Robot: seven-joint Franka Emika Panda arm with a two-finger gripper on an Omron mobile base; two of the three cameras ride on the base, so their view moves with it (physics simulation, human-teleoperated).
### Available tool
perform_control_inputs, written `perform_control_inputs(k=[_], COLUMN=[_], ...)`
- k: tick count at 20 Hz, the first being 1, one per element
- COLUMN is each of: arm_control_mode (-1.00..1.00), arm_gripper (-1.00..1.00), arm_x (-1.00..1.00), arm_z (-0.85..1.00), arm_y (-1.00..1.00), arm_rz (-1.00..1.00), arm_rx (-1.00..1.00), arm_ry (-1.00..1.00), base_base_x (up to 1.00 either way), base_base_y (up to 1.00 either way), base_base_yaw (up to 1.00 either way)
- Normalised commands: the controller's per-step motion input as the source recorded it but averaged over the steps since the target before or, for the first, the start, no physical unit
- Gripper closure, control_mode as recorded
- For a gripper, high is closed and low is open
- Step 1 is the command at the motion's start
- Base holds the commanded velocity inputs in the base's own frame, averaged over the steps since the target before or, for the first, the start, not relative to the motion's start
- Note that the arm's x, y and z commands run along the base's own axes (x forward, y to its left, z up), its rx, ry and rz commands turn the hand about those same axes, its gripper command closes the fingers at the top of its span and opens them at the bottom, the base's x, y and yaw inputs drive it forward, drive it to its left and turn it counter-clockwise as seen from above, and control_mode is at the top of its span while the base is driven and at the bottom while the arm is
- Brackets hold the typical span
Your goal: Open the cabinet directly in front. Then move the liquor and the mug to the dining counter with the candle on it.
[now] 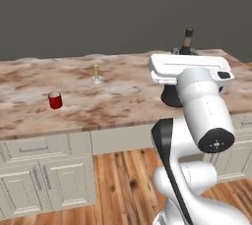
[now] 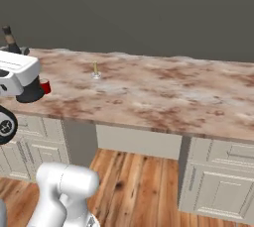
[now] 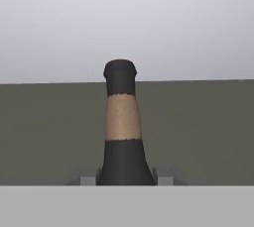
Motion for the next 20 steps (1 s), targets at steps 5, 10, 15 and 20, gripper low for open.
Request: perform_control_inputs(k=[5, 10, 15, 20], arm_control_mode=[1.00, 1.00, 1.00, 1.00], arm_gripper=[1.00, 1.00, 1.00, 1.00], arm_x=[0.00, 0.00, 0.00, 0.00], arm_z=[0.00, 0.00, 0.00, 0.00], arm_y=[0.00, 0.00, 0.00, 0.00], arm_rz=[0.00, 0.00, 0.00, 0.00], arm_rx=[0.00, 0.00, 0.00, 0.00], arm_ry=[0.00, 0.00, 0.00, 0.00], base_base_x=[0.35, 0.59, 0.52, 0.18], base_base_y=[0.01, 0.01, 0.00, 0.03], base_base_yaw=[-0.10, -0.09, -0.09, -0.30])
